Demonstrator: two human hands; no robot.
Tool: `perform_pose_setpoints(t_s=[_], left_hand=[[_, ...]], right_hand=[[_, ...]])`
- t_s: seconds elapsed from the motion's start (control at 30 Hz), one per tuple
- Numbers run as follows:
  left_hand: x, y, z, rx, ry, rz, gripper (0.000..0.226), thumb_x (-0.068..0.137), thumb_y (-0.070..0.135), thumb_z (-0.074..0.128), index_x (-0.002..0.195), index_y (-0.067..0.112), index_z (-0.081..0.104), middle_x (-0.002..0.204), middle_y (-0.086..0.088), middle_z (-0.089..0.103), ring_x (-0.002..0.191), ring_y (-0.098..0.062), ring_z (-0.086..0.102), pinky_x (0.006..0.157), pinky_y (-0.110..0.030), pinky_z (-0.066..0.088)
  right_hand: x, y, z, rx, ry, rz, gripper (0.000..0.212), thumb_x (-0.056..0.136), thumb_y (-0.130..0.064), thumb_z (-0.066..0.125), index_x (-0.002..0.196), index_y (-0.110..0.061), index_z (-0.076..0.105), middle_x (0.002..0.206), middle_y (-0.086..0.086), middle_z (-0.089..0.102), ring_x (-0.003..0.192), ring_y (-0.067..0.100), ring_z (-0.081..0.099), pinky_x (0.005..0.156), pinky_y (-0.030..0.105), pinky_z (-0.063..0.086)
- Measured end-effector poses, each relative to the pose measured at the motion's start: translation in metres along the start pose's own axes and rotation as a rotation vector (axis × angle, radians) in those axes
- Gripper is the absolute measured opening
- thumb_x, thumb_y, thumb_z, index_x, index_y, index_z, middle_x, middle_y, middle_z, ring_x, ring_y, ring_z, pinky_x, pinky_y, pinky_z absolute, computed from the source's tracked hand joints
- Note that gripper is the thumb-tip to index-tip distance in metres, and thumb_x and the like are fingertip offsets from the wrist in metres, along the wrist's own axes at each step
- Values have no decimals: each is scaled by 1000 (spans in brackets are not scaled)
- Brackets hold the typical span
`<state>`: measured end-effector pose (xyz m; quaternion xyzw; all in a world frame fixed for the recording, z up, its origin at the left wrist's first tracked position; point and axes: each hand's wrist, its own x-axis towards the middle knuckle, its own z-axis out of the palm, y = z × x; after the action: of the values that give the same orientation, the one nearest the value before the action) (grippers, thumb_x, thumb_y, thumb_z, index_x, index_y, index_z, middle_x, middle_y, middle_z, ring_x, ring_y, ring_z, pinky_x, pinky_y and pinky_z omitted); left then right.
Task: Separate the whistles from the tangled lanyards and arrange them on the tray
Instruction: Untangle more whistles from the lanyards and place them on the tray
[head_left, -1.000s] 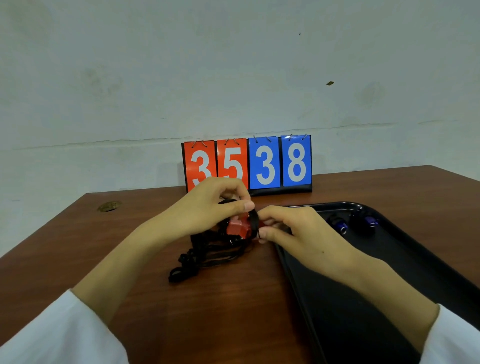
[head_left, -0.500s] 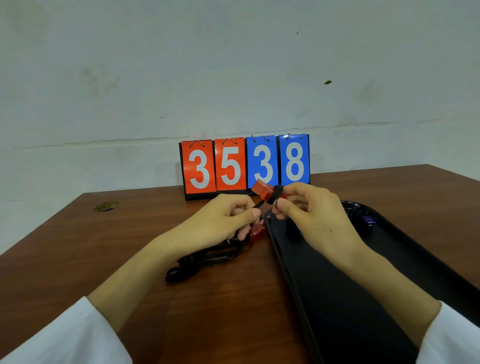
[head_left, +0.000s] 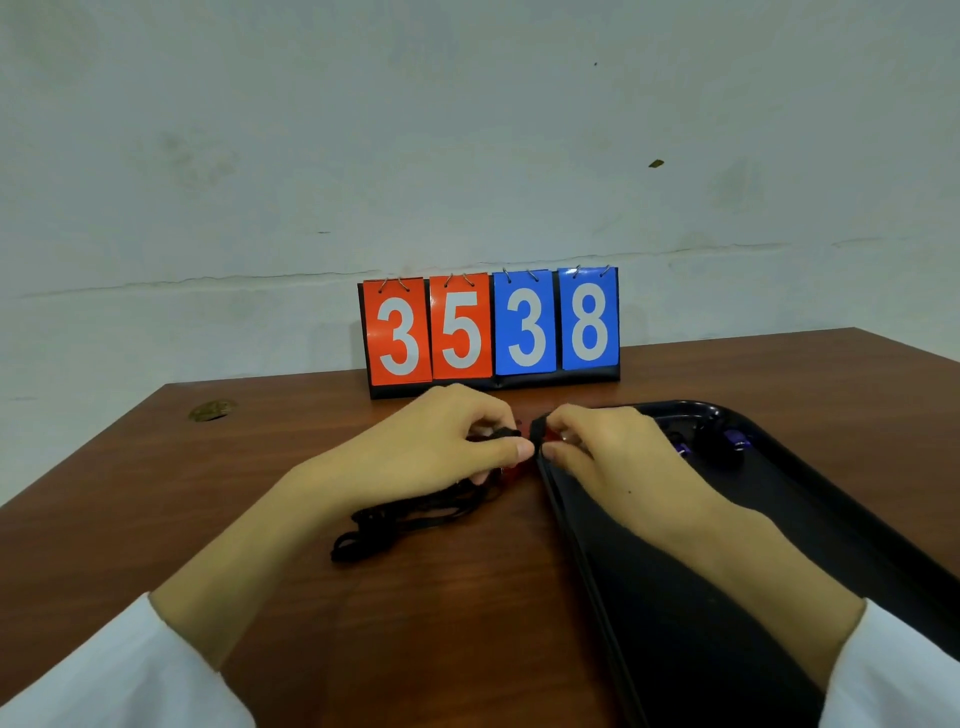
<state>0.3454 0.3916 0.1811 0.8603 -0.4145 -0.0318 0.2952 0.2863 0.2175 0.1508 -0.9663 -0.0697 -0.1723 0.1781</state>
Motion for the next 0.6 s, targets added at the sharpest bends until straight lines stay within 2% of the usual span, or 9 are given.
perform_pose_setpoints(t_s=[0.13,0.2,0.33,0.47,0.6], left_hand=[[1,-5,-10,56,52,-1,18,82,40,63,72,26,65,66,6,64,64,-4,60,67,-19,50],[1,-7,-14,41,70,-9,18,81,40,64,72,25,65,68,5,64,65,-2,59,67,-17,49],[1,-13,-19,-1,101,-16,24,79,41,64,71,19,67,62,1,63,57,-4,57,65,-21,50],[2,-15,-20,-64,109,-21,32,71,51,58,68,20,65,56,3,60,53,-2,55,60,-13,46],[3,-16,-17,-144,114,-31,33,75,48,56,67,18,66,58,-11,57,44,-3,48,47,-9,39]], right_hand=[[-1,-5,4,27,-133,-126,27,93,-28,51,118,-21,56,101,-5,64,88,5,58,80,18,45],[-2,-8,4,46,-151,-161,28,93,-28,51,119,-20,56,100,-3,65,90,6,60,83,18,46],[-3,-11,3,152,-126,-209,27,91,-26,54,117,-22,60,97,-7,67,86,-1,59,80,10,44],[-3,-12,1,271,-89,-218,24,90,-24,56,113,-23,62,92,-14,66,86,-5,60,78,6,44],[-4,-14,-3,348,-31,-226,23,89,-21,56,111,-23,63,93,-13,68,88,-6,61,80,9,46]])
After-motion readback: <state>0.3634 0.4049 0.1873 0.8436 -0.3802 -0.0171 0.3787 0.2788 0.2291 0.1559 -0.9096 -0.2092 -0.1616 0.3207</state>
